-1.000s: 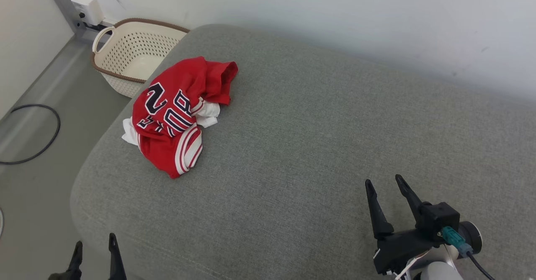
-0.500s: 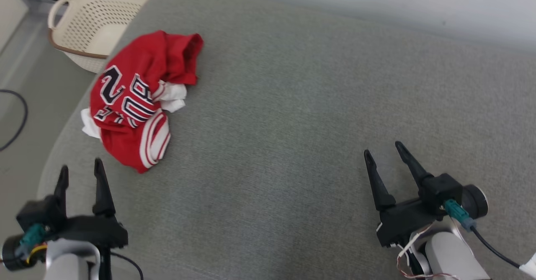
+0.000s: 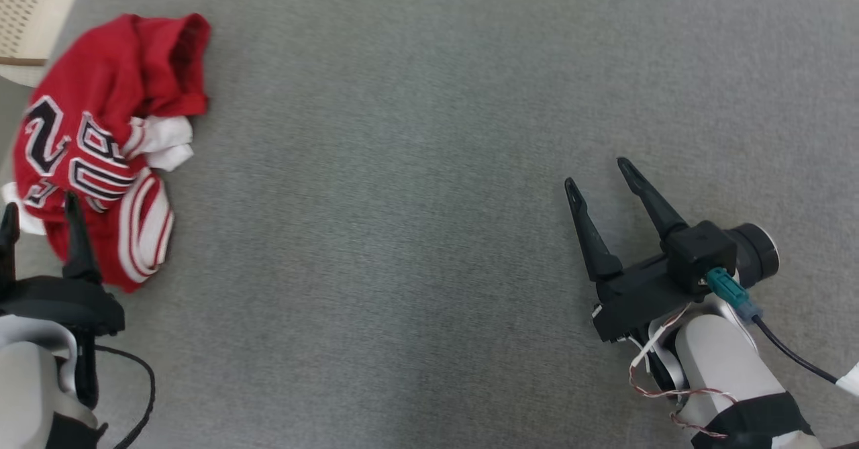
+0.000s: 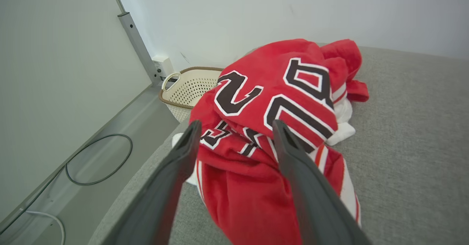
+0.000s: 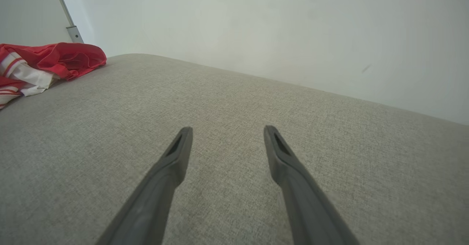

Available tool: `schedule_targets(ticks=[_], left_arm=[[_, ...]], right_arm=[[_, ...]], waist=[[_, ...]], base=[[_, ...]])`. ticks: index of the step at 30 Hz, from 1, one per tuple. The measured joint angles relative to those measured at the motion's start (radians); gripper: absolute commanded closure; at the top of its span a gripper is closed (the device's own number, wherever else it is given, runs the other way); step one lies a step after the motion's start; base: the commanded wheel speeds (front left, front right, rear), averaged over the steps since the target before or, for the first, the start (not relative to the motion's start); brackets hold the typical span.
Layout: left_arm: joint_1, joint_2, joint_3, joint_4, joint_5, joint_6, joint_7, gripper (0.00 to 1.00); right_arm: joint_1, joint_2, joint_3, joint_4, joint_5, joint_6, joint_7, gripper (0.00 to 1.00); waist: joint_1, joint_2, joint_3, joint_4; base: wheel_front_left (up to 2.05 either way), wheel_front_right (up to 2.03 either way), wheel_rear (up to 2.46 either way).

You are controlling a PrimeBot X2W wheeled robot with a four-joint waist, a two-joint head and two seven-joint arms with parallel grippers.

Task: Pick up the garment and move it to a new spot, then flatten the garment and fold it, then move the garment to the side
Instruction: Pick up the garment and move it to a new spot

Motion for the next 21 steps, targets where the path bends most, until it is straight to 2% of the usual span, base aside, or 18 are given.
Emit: schedule_targets(ticks=[8, 14, 21], left_arm=[[-0.053, 0.037, 0.002, 0.064, 0.005, -0.026, 0.0, 0.0], [-0.086, 0.075, 0.007, 0.192, 0.009, -0.018, -0.001, 0.0], [-0.126, 0.085, 0.032, 0.327, -0.028, -0.019, -0.014, 0.0]], right_arm=[[-0.026, 0.012, 0.008, -0.025, 0.003, 0.0, 0.0, 0.0], [-0.03, 0.016, -0.007, -0.031, 0.002, 0.0, 0.0, 0.0], [-0.022, 0.019, -0.03, -0.034, 0.002, 0.0, 0.0, 0.0]], waist=[[0.0, 0.0001, 0.066, -0.08], [-0.0001, 0.0, 0.087, -0.133], [-0.0004, -0.0002, 0.095, -0.176]], base=[[0.0, 0.0, 0.0], [0.0, 0.0, 0.0], [0.0, 0.0, 0.0]])
